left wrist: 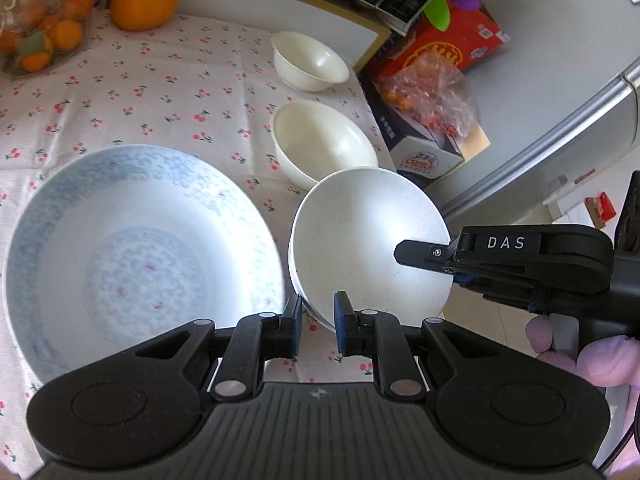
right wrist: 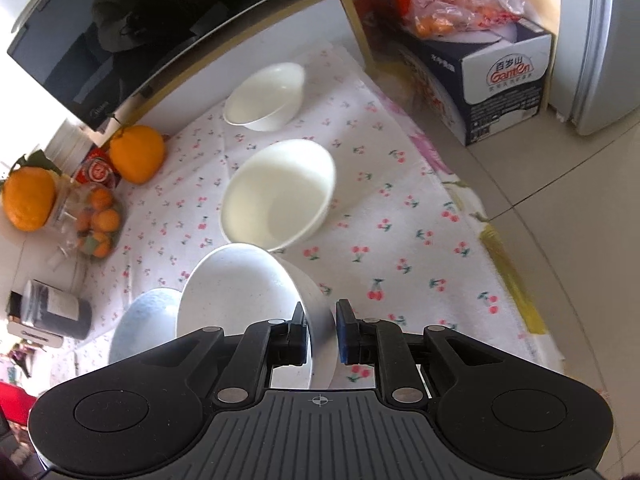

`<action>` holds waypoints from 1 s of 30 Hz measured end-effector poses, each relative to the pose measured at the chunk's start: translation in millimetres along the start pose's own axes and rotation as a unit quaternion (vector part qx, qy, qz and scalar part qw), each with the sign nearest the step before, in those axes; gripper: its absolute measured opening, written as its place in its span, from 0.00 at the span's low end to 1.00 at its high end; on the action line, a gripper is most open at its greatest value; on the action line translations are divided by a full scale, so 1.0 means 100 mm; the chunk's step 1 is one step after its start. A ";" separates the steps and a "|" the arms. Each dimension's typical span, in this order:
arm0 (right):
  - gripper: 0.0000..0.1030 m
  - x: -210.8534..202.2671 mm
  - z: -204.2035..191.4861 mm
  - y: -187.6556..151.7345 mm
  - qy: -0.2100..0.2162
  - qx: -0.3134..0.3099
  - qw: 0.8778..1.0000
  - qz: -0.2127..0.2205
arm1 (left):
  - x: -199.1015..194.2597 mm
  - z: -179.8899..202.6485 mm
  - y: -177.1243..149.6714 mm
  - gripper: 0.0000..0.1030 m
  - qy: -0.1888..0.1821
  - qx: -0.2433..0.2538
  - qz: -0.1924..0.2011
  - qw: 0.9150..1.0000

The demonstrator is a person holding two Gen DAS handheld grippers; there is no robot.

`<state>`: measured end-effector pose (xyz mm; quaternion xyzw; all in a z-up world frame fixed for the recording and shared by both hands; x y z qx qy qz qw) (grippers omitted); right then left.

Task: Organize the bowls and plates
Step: 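Lift the white bowl with both tools and carry it beside the plate stack, then lower the white bowl onto the tablecloth and open both tools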

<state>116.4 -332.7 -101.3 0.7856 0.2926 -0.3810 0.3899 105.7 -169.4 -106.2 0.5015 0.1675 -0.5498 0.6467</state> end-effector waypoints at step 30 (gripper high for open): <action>0.16 0.36 0.47 0.01 -0.027 0.053 0.996 -0.059 | 0.39 0.24 -0.12 0.26 0.029 0.071 -0.025 0.997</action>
Point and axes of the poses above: each gripper's, at about its wrist camera, not at the fingertips, and x roughly the way its jaws point, z to its right, y to its top, the point moved 9 cm from there along x, roughly the way its jaws point, and after that the axes turned 6 degrees about x, right-handed, at the moved point
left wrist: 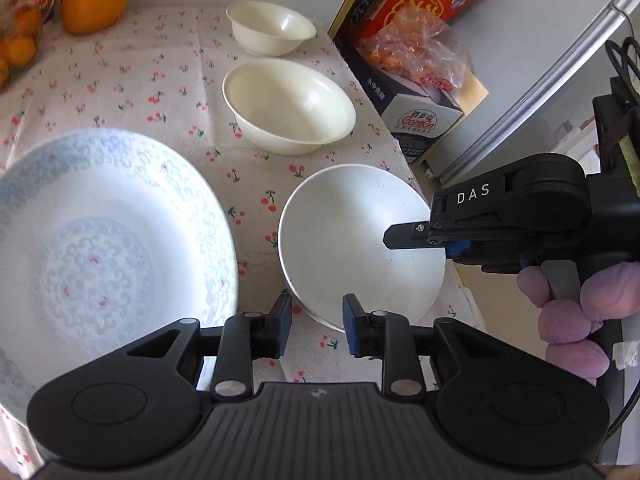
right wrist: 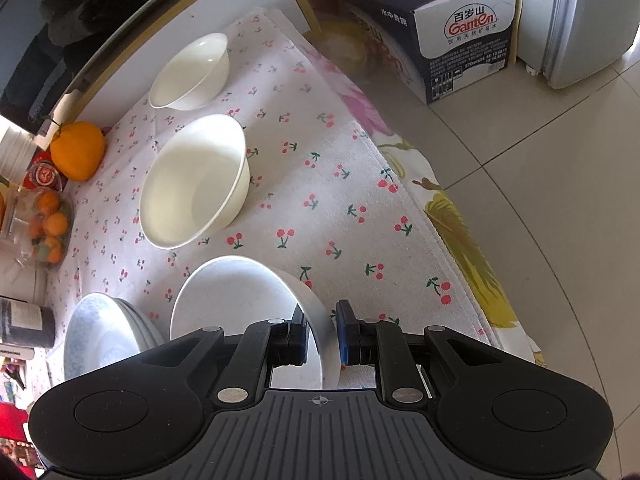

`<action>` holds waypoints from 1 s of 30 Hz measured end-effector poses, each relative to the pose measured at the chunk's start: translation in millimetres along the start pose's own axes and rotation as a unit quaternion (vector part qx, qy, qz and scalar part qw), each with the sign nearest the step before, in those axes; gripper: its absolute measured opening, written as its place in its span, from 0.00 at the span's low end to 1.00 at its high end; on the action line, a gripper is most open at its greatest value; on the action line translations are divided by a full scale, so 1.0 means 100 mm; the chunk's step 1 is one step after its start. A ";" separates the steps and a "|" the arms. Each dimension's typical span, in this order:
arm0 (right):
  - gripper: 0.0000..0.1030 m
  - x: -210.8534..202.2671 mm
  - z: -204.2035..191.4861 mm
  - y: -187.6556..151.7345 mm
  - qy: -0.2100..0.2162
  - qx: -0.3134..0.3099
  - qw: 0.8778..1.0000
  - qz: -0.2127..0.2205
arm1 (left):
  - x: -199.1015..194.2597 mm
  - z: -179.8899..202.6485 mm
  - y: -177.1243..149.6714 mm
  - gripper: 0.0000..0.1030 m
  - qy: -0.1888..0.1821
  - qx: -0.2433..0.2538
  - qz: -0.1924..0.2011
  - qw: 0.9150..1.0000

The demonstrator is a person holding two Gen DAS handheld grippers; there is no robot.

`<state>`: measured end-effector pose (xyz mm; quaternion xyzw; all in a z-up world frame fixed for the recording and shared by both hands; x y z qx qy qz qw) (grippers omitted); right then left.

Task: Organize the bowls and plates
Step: 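Lower the white bowl onto the tablecloth and open both tools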

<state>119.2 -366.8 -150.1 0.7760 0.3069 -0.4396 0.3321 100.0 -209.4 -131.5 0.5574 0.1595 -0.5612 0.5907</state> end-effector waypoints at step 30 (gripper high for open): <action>0.67 -0.38 -0.24 0.04 0.068 -0.020 0.997 0.035 | -0.41 0.04 0.15 0.73 0.000 0.030 0.071 0.997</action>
Point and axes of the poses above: each gripper's, at about its wrist camera, not at the fingertips, and x roughly the way its jaws point, z to its right, y to its top, the point moved 9 cm from there along x, roughly the way its jaws point, and after that the axes turned 6 degrees about x, right-handed, at the moved point
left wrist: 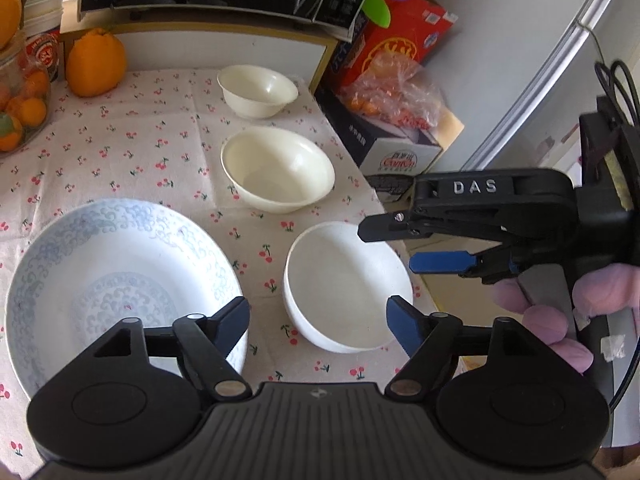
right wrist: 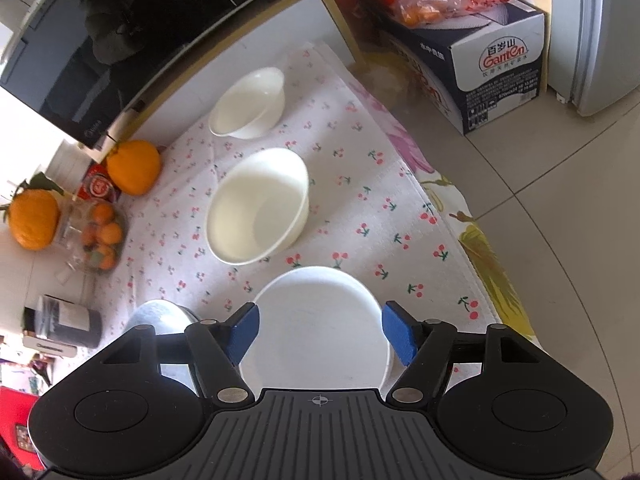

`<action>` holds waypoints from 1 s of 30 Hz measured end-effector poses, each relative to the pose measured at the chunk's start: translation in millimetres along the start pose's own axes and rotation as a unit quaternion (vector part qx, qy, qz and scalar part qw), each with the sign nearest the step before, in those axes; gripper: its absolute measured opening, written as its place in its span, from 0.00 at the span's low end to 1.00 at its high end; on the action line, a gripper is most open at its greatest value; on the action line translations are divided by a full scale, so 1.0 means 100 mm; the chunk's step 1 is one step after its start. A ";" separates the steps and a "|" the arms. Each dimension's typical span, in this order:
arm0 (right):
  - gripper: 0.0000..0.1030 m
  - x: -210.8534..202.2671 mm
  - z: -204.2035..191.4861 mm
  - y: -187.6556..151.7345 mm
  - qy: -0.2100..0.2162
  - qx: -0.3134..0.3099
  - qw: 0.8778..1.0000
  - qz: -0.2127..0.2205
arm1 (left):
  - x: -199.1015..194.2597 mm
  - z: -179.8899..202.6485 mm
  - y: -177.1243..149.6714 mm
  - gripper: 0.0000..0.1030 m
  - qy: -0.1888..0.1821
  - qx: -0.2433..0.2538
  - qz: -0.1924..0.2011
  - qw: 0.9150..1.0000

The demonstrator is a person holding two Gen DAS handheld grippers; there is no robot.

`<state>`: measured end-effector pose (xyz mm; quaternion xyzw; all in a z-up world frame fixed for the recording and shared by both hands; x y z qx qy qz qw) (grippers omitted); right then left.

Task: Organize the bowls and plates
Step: 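Lower the white bowl onto the tablecloth and open both tools, then move both tools to the rim of the cream bowl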

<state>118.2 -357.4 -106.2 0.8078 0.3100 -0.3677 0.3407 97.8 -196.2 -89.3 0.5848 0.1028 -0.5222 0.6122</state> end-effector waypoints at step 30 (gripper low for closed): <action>0.86 0.13 -0.18 0.33 0.011 0.035 0.994 0.103 | 0.23 -0.91 0.51 0.93 0.126 -0.021 0.055 0.990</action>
Point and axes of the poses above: each gripper's, at about its wrist camera, not at the fingertips, and x roughly the way its jaws point, z to its right, y to its top, the point moved 9 cm from there along x, roughly the way its jaws point, and after that the axes turned 6 degrees about x, right-handed, at the moved point
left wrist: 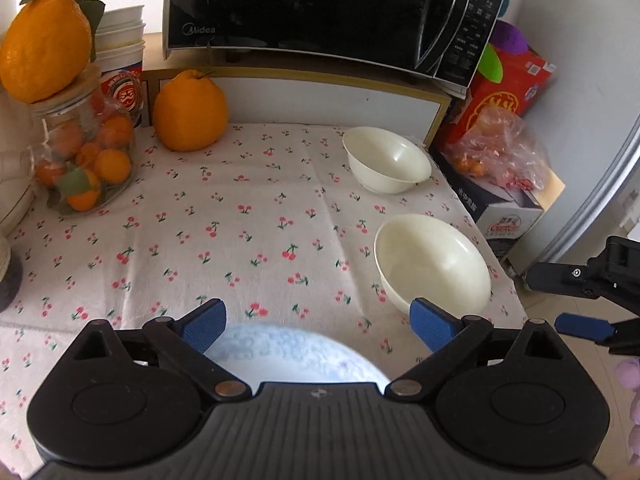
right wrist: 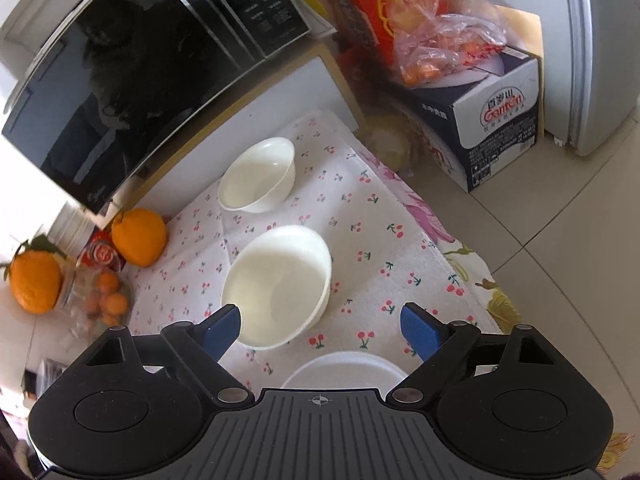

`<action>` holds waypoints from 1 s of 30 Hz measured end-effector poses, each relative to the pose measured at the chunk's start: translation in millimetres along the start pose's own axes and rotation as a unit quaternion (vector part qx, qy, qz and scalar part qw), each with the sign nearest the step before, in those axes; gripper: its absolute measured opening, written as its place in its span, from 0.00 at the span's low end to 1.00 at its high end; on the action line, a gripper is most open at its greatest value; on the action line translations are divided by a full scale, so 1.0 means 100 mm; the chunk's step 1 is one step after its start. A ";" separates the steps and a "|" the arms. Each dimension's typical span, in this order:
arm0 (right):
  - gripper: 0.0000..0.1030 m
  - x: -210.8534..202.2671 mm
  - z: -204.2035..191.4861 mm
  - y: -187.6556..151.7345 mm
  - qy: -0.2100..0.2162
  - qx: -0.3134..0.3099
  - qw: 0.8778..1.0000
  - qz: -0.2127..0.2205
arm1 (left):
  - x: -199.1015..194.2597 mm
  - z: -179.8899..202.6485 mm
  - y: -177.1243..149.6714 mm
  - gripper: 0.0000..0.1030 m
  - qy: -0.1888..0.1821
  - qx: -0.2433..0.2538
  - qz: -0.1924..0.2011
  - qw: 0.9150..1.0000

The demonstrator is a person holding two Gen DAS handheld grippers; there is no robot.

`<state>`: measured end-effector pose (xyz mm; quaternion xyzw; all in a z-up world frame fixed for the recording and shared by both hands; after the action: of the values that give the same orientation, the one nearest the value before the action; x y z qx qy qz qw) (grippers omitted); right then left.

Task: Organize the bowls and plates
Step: 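Move both tools to the rim of the cream bowl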

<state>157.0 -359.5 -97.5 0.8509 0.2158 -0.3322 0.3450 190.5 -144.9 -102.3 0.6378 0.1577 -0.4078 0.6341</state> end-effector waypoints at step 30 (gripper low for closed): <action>0.51 0.58 -0.01 0.03 -0.003 0.077 0.997 0.000 | 0.41 0.26 0.17 0.21 -0.089 -0.035 -0.005 0.995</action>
<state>199.2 -352.8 -137.0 0.8740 0.1884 -0.3505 0.2788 219.6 -185.0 -117.0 0.5754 0.1179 -0.4600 0.6659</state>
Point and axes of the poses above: each gripper's, at about its wrist camera, not at the fingertips, and x roughly the way its jaws point, z to its right, y to its top, the point moved 9 cm from there along x, roughly the way its jaws point, and after that the axes turned 6 degrees about x, right-handed, at the moved point
